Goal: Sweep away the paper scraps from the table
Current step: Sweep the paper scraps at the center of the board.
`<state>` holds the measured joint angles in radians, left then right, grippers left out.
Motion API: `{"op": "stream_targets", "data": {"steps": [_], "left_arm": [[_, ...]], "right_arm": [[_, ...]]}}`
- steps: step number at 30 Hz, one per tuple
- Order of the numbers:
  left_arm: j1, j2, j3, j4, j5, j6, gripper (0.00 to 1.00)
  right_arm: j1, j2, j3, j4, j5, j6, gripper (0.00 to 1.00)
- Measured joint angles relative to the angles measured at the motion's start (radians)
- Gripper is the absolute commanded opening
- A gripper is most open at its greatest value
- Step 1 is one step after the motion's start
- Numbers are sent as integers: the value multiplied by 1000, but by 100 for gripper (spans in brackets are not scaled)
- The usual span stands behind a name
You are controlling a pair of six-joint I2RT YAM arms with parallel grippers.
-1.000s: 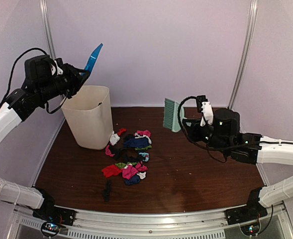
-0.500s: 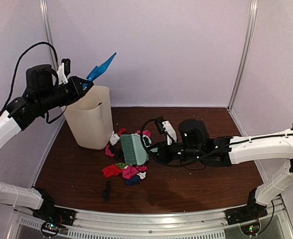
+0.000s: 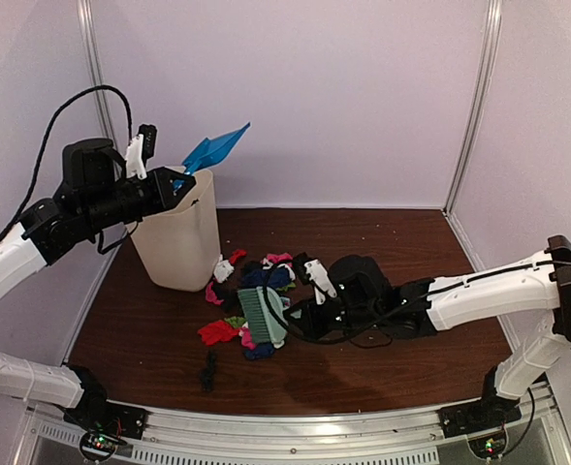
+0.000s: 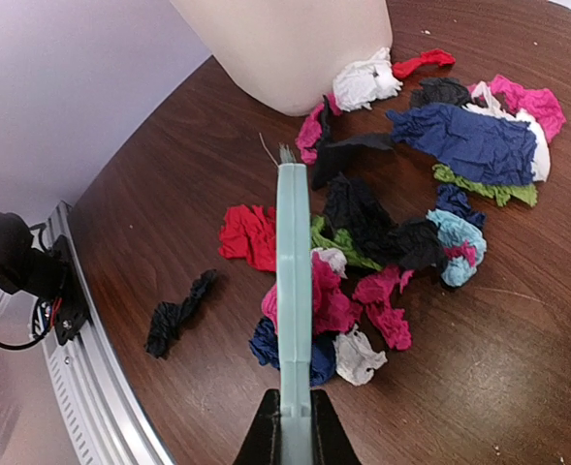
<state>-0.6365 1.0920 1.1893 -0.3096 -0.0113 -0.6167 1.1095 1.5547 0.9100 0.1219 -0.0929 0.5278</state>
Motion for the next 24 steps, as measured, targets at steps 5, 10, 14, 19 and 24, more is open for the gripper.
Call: {"op": "stream_targets", "data": {"steps": [5,10,14,19,24], "left_arm": [[-14,-1,-13,8,1,21,0],[-18,0,-23,24,1,30,0],[-22,6,-24,25,2,39,0],[-40,22,-24,25,4,61,0],[-55,30,-45,26,5,85,0]], "right_arm": [[0,-43,-68,-49,58,0,0],[0,-144,-114,-132,146,8,0],[0,-255,-137,-241,239,32,0],[0,-414,-154,-365,318,63,0],[-1,-522,-197,-301,259,62,0]]}}
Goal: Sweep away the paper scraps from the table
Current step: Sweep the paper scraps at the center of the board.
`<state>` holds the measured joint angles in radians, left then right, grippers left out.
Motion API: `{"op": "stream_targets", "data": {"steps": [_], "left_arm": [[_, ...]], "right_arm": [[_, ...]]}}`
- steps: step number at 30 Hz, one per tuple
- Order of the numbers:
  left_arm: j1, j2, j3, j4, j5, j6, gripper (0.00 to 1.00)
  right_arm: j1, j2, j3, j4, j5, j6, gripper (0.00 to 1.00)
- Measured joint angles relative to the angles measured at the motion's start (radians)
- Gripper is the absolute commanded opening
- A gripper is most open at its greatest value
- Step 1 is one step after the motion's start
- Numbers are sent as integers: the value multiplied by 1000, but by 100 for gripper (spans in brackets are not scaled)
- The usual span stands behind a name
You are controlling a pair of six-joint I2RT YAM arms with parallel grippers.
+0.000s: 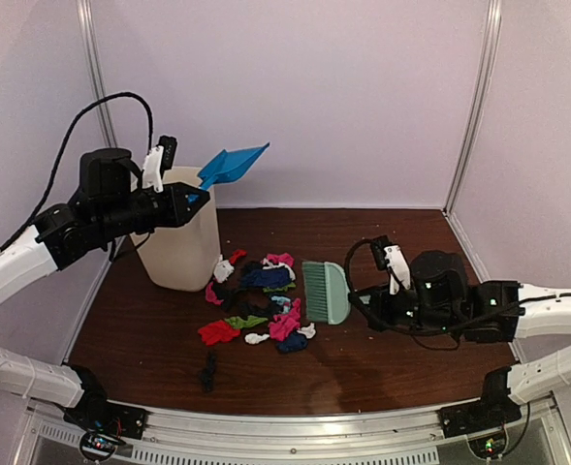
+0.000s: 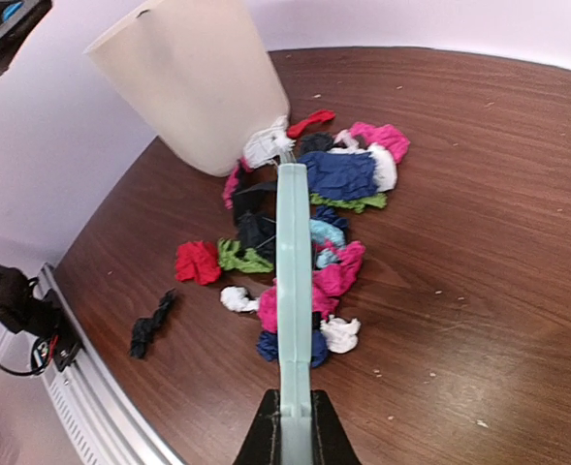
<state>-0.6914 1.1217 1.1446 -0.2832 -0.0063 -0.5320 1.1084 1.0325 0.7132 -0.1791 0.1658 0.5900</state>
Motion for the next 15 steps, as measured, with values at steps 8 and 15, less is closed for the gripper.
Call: {"op": "stream_targets", "data": {"steps": [8,15], "left_arm": [[-13,15,-24,-1,-2,20,0],[-20,15,-48,-3,-6,31,0]], "right_arm": [[0,236,8,185,-196,-2,0],[-11,377,37,220,-177,-3,0]]}}
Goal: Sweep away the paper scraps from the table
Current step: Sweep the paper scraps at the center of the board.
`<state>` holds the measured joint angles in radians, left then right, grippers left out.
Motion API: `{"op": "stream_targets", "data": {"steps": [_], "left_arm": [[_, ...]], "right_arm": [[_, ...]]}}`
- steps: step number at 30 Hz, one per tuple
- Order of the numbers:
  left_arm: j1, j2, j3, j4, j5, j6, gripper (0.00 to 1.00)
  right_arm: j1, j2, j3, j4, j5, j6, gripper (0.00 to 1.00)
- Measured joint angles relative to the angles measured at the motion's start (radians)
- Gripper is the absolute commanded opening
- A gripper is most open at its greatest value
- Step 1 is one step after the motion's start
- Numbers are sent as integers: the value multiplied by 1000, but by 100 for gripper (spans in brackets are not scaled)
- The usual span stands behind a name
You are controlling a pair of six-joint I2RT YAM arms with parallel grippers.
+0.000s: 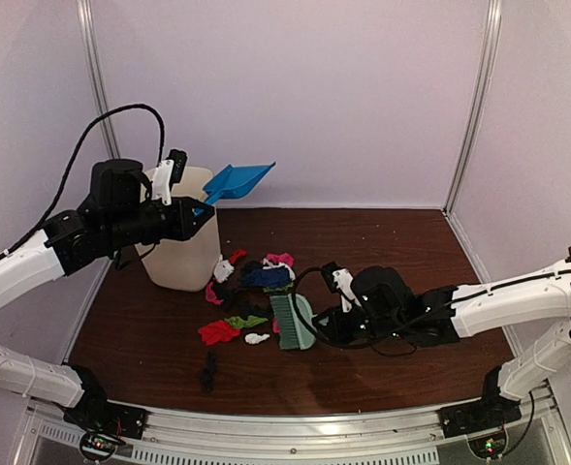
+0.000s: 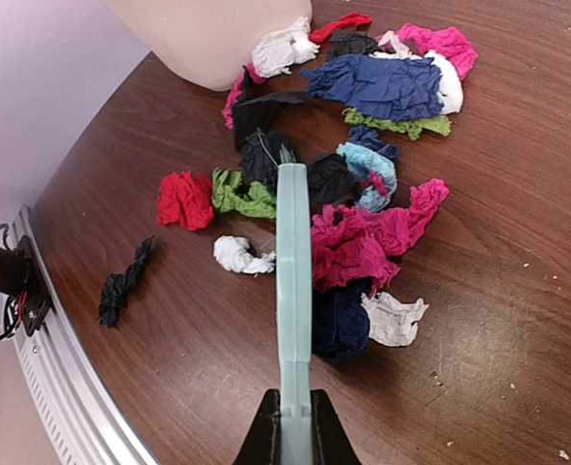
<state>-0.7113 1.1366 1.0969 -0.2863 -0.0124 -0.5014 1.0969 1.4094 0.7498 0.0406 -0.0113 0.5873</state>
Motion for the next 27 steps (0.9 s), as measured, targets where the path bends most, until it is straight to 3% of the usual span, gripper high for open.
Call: {"op": "stream_targets", "data": {"steps": [8,19,27], "left_arm": [[-2,2,-24,-3,-6,11,0],[-26,65,-24,-4,2,26,0],[-61,71,-24,-9,1,40,0]], "right_arm": [[-53,-29,-39,-18,85,16,0],[-156,-268,-111,-220,226,31,0],[-174,-420,-107,-291,248,9,0]]}}
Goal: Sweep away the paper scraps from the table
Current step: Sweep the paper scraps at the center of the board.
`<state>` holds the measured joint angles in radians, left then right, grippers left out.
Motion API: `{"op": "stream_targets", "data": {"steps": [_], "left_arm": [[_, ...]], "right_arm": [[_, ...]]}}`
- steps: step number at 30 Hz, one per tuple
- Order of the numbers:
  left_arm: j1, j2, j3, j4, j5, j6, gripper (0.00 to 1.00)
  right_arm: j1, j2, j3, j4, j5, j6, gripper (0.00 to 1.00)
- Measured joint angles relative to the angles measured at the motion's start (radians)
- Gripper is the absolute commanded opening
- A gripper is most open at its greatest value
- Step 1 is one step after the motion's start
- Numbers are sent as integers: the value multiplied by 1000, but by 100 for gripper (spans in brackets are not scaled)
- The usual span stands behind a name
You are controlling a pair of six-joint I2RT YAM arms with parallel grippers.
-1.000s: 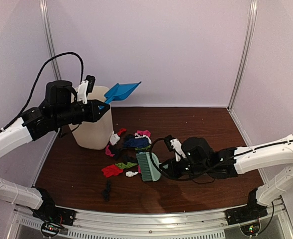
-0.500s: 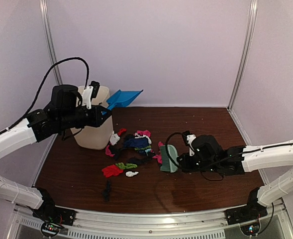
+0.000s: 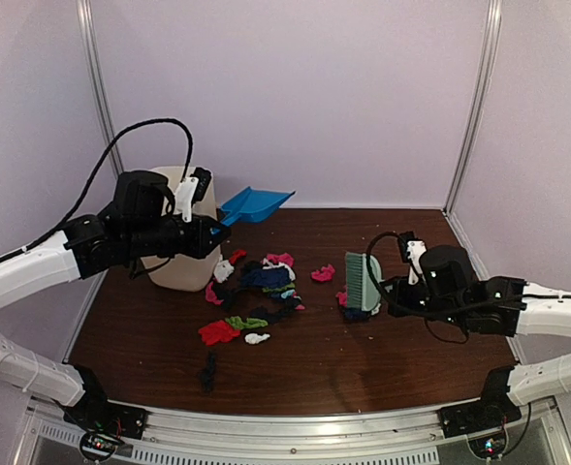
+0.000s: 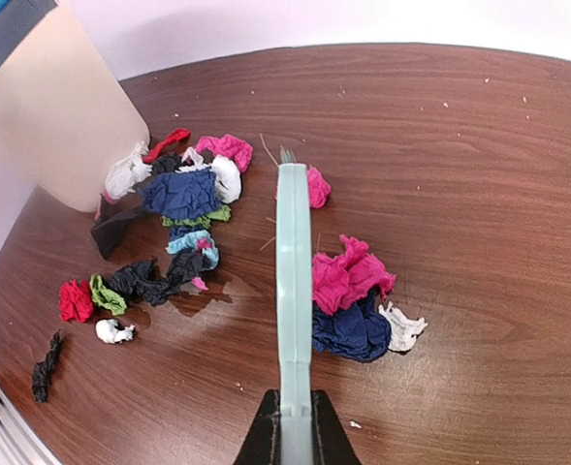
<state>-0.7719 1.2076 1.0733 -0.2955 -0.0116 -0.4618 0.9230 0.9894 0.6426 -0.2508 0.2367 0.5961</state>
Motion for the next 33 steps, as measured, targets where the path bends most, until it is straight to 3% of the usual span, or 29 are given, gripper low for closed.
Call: {"op": "stream_targets", "data": {"steps": [7,20,25,33], "left_arm": [[-12,2,-1,-19,-14,2,0],[-13,-30,-84,-21,-56,4,0],[-13,-35,-108,-22,-64,4,0],[-13,-35,-125,-18,-64,5,0]], "right_arm": [[-72,76,102,70,-52,-51,0],[-237,677,536,185,-253,-77,0],[-268,752,522,185,-314,-77,0],[-285,650,327,187,-315,-74,0]]}}
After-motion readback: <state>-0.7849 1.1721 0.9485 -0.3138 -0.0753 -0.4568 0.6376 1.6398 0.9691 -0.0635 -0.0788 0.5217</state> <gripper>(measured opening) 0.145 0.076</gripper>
